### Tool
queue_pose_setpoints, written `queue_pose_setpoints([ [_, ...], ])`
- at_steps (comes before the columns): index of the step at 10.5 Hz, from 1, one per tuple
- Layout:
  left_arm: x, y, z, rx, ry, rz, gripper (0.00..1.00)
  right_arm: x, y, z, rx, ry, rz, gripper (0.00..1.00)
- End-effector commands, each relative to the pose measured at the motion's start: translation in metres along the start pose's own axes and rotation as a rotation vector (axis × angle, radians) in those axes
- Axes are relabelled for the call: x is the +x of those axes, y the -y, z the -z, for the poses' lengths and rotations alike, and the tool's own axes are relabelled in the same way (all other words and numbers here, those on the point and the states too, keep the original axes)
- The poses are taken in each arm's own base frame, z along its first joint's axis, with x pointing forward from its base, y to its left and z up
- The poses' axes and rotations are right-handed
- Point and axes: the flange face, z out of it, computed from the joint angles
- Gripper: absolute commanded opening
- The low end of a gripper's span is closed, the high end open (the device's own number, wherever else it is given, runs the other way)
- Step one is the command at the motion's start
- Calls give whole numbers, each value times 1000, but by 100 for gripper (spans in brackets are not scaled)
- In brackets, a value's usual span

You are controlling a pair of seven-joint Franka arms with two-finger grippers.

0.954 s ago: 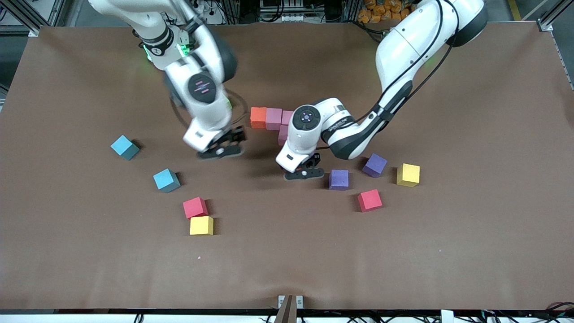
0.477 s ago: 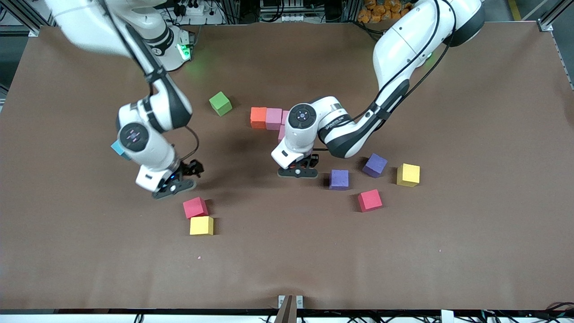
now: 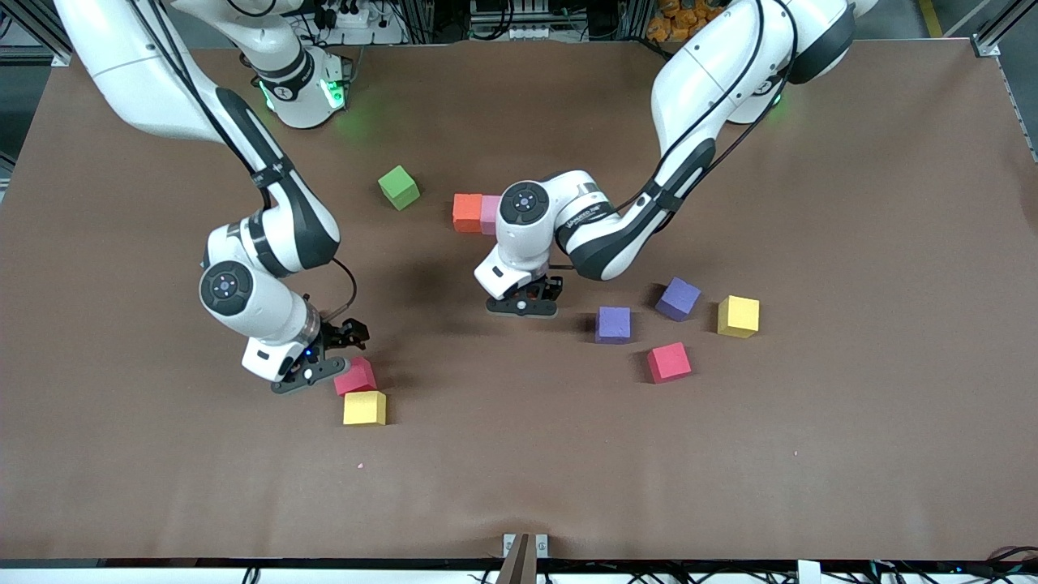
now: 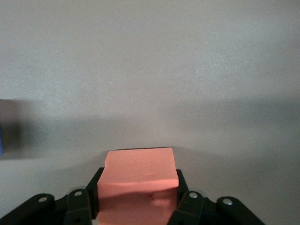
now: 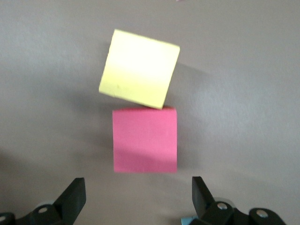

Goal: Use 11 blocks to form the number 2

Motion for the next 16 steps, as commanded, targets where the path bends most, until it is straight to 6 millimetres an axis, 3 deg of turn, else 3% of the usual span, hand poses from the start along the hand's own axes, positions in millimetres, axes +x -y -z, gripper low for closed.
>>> queue_pose_setpoints([
  [1, 0, -7, 3, -5, 14, 8, 14, 24, -3, 0, 22, -26, 49, 100],
  [4, -4, -12, 5, -24, 41, 35, 14, 26, -10, -4, 6, -30, 93, 100],
  [9, -8, -12, 3, -18, 43, 21, 14, 26, -4, -47, -4, -3, 92, 100],
  [13, -18, -15, -4, -1, 65, 11, 14, 27, -2, -49, -3, -4, 98, 100],
  [14, -19, -16, -4, 4, 68, 7, 14, 27, -2, -50, -6, -3, 104, 98],
  [16, -21, -17, -2, 4, 77, 6, 14, 28, 7, -54, -44, -5, 119, 81],
])
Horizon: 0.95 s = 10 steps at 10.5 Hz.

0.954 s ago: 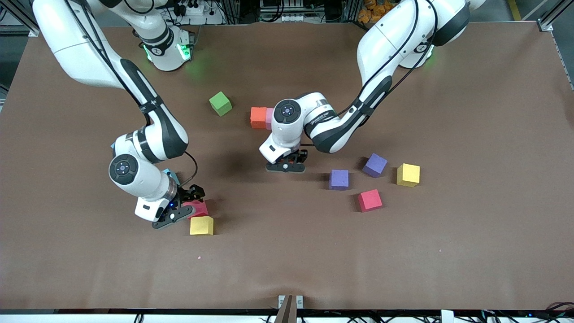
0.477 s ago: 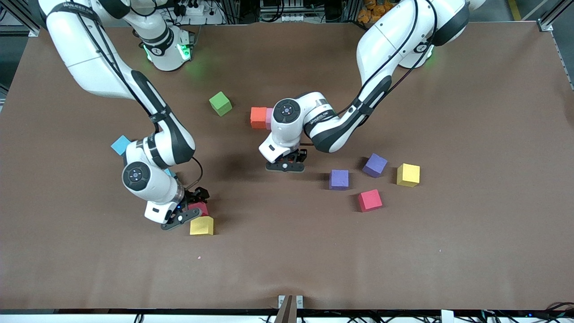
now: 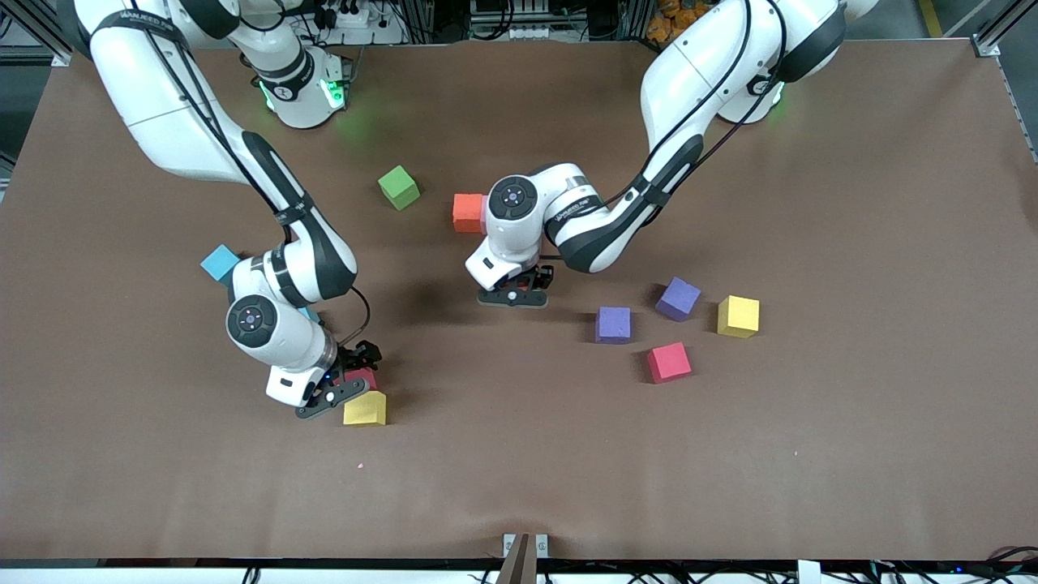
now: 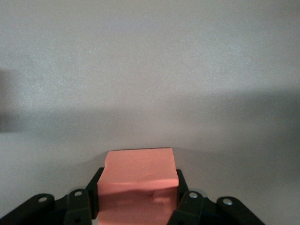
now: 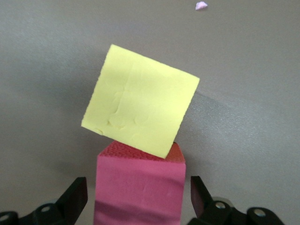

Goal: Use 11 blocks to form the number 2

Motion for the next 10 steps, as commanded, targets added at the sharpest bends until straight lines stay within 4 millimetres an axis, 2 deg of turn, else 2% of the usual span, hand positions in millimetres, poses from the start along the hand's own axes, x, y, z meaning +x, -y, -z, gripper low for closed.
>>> queue_pose_setpoints([
  [1, -7, -3, -2, 8, 35, 1, 14, 9, 6, -6, -19, -35, 15, 71],
  [4, -14, -6, -4, 9, 46, -7, 15, 6, 6, -4, -25, -29, 20, 38],
  [5, -17, -6, -6, 12, 49, -10, 15, 7, 4, 3, -28, -35, 22, 34],
  [6, -22, -7, -9, 17, 54, -19, 15, 8, 4, 11, -30, -31, 25, 32],
  [7, -24, -7, -11, 21, 58, -21, 15, 7, 11, 28, -28, -2, 37, 31],
  [8, -25, -6, -13, 24, 61, -23, 15, 8, 26, 50, -19, 16, 63, 31],
  [9, -28, -5, -15, 28, 65, -25, 18, 7, 36, 69, -9, 29, 109, 31],
  [10, -30, -5, -16, 33, 69, -28, 24, 3, 38, 82, -7, 42, 165, 31],
])
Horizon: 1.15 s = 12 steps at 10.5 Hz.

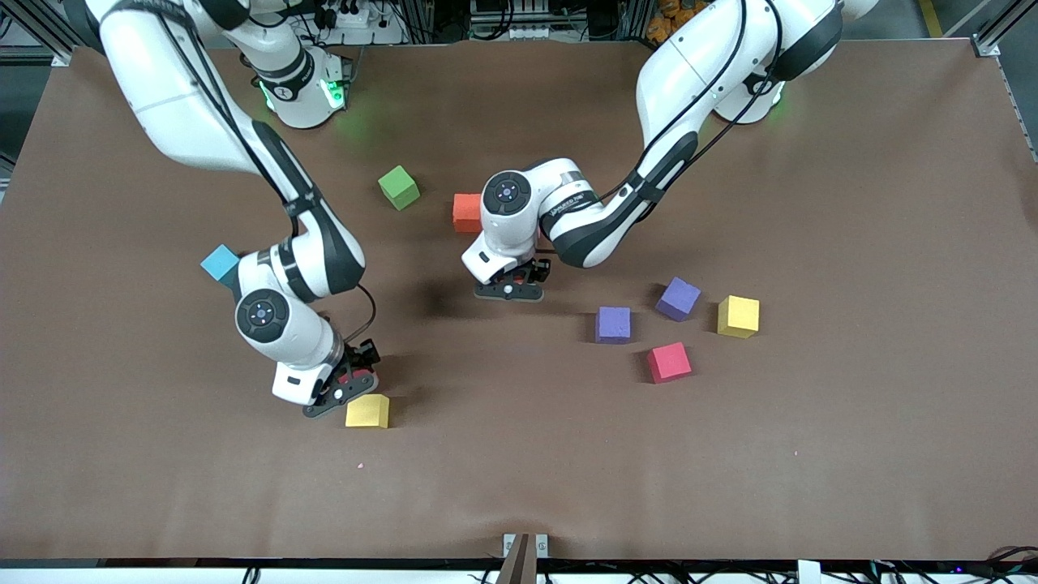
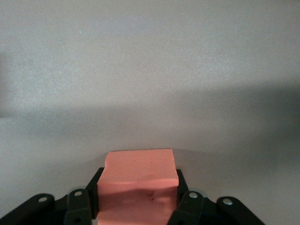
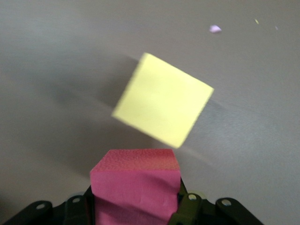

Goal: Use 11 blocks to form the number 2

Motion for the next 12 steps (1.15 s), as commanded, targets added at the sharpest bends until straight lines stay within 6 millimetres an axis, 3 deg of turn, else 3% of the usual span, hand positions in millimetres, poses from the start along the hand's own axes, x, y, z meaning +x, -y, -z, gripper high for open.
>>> queue_pose_setpoints([
  [1, -18, 3, -15, 25, 49, -15, 36, -13, 8, 36, 8, 36, 115, 31],
  [2, -18, 3, -15, 26, 49, -16, 62, -17, 7, 36, 19, 68, 123, 31],
  [3, -19, 4, -15, 36, 54, -16, 96, -21, 8, 33, 29, 99, 127, 31],
  [4, -17, 3, -10, 33, 47, -15, 100, -24, 1, 31, 33, 109, 123, 31],
  [6, -16, 1, 1, 24, 37, -7, 100, -23, 5, 32, 45, 105, 155, 31],
  [9, 3, 7, 46, -21, -1, 42, 100, -16, 23, 44, 50, 82, 290, 31],
  [11, 21, 25, 73, -24, -27, 96, 100, -14, 29, 44, -8, 91, 506, 31],
  [12, 36, 44, 80, -12, -29, 130, 100, -13, 40, 42, -41, 109, 565, 31],
])
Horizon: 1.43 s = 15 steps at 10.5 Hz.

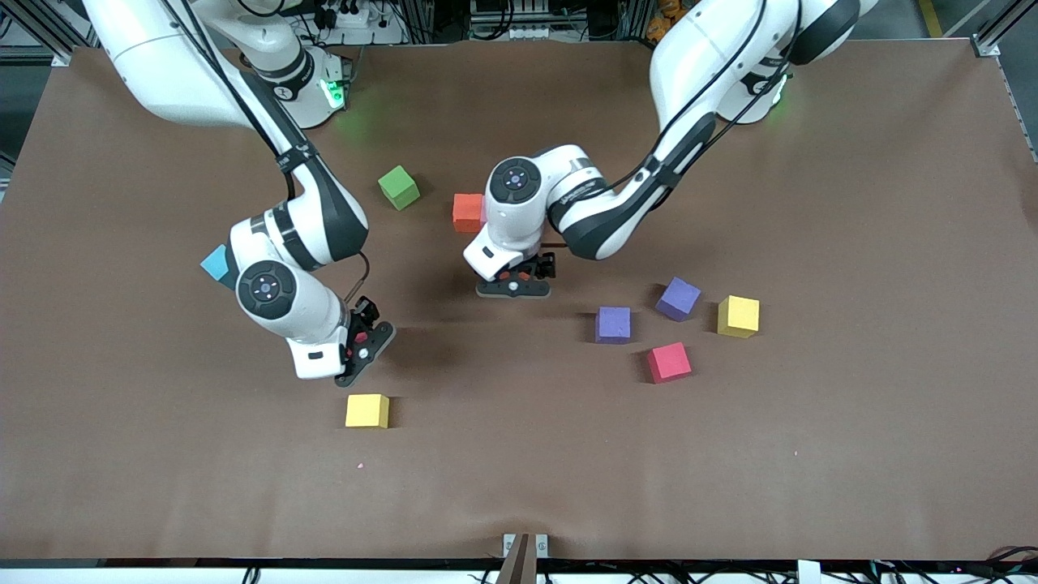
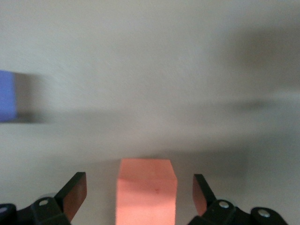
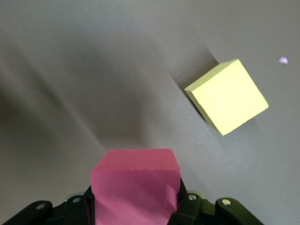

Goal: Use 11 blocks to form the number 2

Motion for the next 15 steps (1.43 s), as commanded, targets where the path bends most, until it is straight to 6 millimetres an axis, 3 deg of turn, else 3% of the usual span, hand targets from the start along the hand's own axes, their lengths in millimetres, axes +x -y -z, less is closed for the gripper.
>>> queue_pose_setpoints([
  [1, 38, 54, 19, 56, 22, 91, 100, 13, 29, 1, -47, 39, 151, 31],
  [3, 79, 111, 19, 79, 32, 110, 100, 28, 49, -14, -20, 19, 199, 32],
  [4, 91, 130, 15, 82, 41, 82, 100, 40, 68, -15, -17, -21, 234, 32],
  [7, 114, 168, 9, 63, 60, 3, 100, 55, 131, -39, 6, -84, 358, 33],
  [9, 115, 180, -7, 44, 102, 2, 100, 46, 165, -62, 40, -97, 399, 33],
  [11, 104, 173, -23, 22, 92, -9, 100, 55, 199, -68, 55, -132, 438, 32],
  [15, 92, 167, -41, 23, 104, -22, 100, 61, 232, -78, 45, -135, 491, 32],
])
